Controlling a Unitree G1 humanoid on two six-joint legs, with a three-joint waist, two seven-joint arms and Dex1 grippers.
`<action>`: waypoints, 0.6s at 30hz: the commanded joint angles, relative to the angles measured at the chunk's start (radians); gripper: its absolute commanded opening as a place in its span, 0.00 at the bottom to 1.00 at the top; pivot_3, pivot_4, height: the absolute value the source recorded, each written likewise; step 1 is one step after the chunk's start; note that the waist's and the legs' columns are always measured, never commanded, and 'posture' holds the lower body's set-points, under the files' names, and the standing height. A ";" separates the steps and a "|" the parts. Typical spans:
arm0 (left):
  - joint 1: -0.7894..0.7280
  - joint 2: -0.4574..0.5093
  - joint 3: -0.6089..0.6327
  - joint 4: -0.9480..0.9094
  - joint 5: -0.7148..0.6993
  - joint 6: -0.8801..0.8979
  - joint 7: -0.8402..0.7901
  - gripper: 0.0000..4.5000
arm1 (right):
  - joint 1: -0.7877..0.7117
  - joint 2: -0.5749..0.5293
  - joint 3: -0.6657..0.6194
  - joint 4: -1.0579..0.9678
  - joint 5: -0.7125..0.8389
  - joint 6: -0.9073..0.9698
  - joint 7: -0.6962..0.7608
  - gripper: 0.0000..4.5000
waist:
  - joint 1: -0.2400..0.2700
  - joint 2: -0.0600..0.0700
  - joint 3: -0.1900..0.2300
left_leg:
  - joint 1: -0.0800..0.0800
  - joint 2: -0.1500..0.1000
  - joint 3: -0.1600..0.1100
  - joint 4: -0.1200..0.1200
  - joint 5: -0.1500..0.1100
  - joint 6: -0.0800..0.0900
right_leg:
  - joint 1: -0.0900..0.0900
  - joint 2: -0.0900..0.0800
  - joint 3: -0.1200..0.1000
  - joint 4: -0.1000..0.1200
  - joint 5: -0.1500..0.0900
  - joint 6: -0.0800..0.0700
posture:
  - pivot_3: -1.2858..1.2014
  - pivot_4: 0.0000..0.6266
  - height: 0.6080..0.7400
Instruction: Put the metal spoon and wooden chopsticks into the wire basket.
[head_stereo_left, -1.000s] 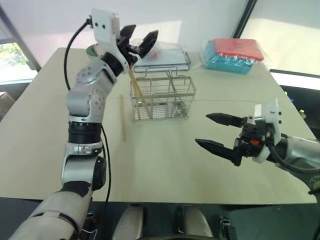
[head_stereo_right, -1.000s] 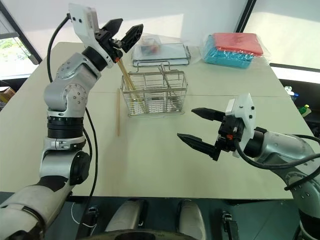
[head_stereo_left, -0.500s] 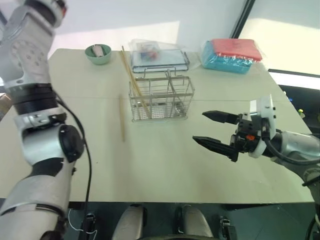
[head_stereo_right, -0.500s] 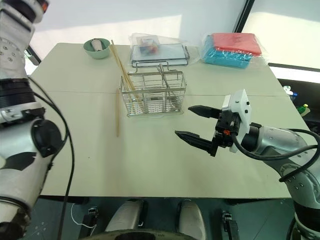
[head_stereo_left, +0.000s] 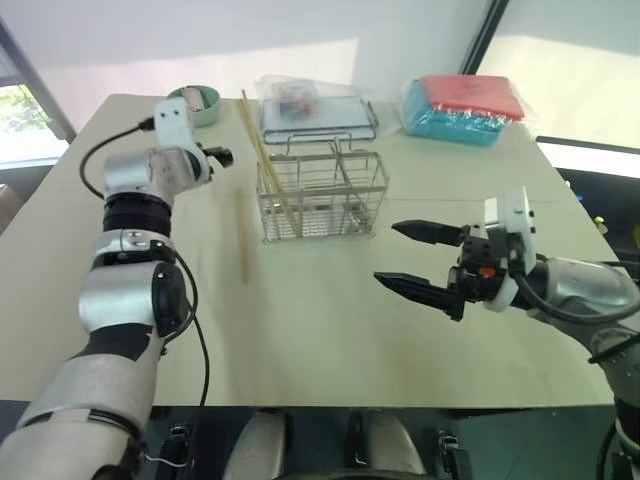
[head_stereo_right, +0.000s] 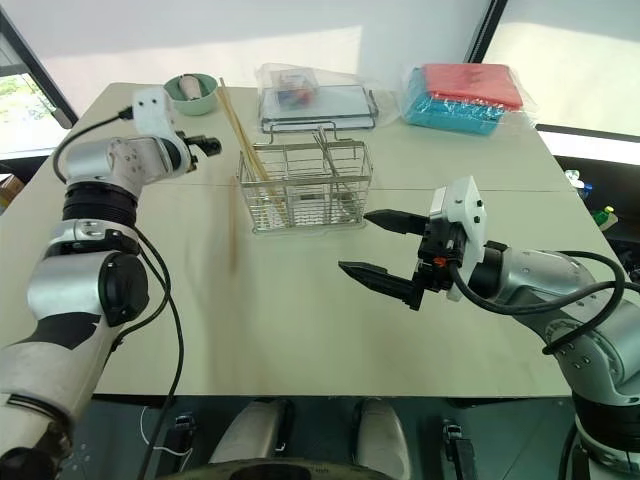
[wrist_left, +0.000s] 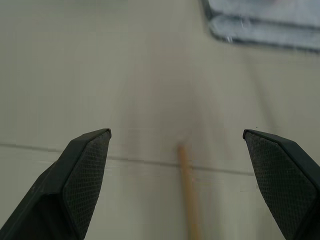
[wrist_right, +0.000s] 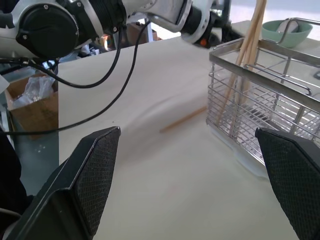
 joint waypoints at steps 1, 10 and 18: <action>-0.015 -0.004 -0.002 0.044 0.011 0.052 0.000 0.99 | 0.007 0.006 -0.008 -0.042 0.005 -0.017 -0.009 1.00 | 0.000 0.000 0.000 | 0.000 0.000 0.000 0.000 0.000 0.000 | 0.000 0.000 0.000 0.000 0.000 0.000 | 0.52 0.24 0.45; -0.038 -0.046 -0.035 0.156 0.033 0.084 -0.077 0.99 | 0.045 0.004 -0.032 -0.063 0.019 -0.020 -0.014 1.00 | 0.010 0.000 0.000 | 0.000 0.000 0.000 0.001 0.000 -0.001 | 0.000 0.000 0.000 0.000 0.000 0.000 | 0.52 0.24 0.45; -0.045 -0.082 -0.005 0.277 0.043 0.011 -0.043 0.99 | 0.075 0.027 -0.020 -0.094 0.022 -0.026 -0.040 1.00 | 0.014 0.001 -0.001 | 0.001 -0.001 0.000 0.001 0.000 -0.001 | 0.001 -0.001 0.000 0.000 0.000 0.000 | 0.52 0.24 0.45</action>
